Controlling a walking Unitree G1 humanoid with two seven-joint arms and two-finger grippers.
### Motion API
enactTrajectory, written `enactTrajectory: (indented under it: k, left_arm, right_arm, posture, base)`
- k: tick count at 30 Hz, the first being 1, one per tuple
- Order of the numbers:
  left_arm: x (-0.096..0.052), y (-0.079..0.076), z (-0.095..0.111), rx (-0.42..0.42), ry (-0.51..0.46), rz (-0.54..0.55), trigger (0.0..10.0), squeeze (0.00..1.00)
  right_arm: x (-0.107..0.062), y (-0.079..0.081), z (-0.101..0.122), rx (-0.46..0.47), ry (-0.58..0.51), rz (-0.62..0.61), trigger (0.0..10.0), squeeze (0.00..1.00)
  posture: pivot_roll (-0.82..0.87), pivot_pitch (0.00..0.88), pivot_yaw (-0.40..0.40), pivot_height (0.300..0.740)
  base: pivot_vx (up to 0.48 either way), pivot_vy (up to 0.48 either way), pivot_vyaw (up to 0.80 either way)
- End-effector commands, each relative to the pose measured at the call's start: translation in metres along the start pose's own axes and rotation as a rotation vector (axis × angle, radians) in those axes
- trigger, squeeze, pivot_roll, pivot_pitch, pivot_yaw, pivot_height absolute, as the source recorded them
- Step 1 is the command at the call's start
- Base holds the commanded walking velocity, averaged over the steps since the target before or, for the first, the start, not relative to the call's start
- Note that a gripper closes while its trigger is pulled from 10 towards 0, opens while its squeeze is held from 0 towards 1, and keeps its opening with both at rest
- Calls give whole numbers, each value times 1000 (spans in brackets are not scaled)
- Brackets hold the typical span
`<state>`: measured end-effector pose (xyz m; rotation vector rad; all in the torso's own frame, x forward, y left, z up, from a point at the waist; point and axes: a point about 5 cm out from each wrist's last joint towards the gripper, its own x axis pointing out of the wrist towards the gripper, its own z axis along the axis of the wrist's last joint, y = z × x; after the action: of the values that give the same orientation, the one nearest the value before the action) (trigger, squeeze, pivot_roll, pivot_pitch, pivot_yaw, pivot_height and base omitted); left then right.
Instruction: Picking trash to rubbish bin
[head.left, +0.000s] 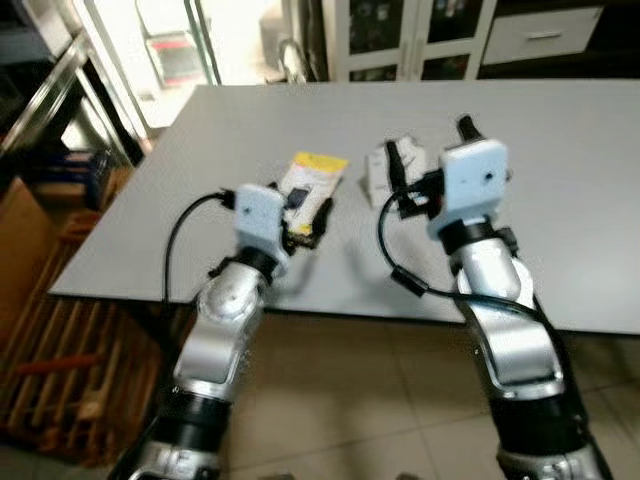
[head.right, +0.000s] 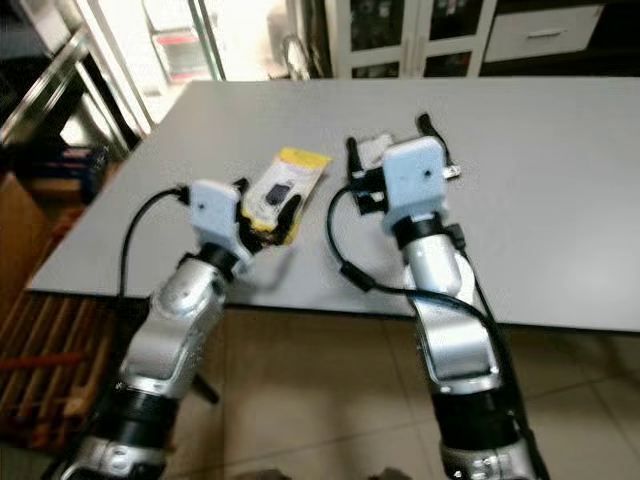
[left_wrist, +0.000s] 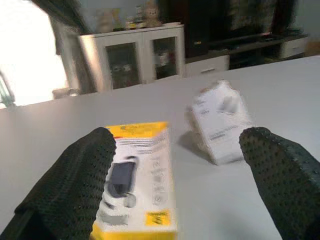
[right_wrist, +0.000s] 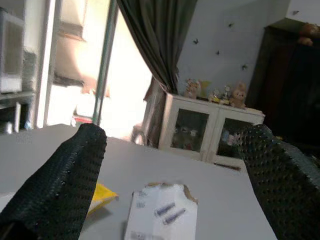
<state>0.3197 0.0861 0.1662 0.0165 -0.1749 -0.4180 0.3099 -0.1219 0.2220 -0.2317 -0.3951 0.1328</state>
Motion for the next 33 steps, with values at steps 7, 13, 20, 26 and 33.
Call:
enactTrajectory:
  k: [7, 13, 20, 26, 33]
  left_arm:
    - [-1, 4, 3, 19, -11, 8, 10000, 0]
    - [-1, 2, 4, 19, -19, -13, 10000, 0]
    - [-1, 0, 4, 7, -22, -30, 10000, 0]
    - [-1, -1, 4, 6, -19, -34, 10000, 0]
    - [0, -2, 4, 8, -20, -43, 10000, 0]
  right_arm:
    - [1, 3, 6, 5, -24, 3, 10000, 0]
    - [1, 2, 6, 1, -23, -2, 10000, 0]
    - [2, 0, 5, -3, -20, -9, 10000, 0]
    - [2, -1, 3, 5, -5, -27, 10000, 0]
    - [2, -2, 3, 3, -7, -34, 10000, 0]
  posture:
    - [-44, 67, 58, 740]
    - [-44, 67, 58, 740]
    - [-50, 67, 54, 740]
    - [-49, 67, 55, 740]
    - [-51, 68, 56, 740]
  base:
    - [0, 158, 0]
    - [0, 0, 0]
    - [0, 0, 0]
    - [0, 0, -310]
    - [0, 0, -721]
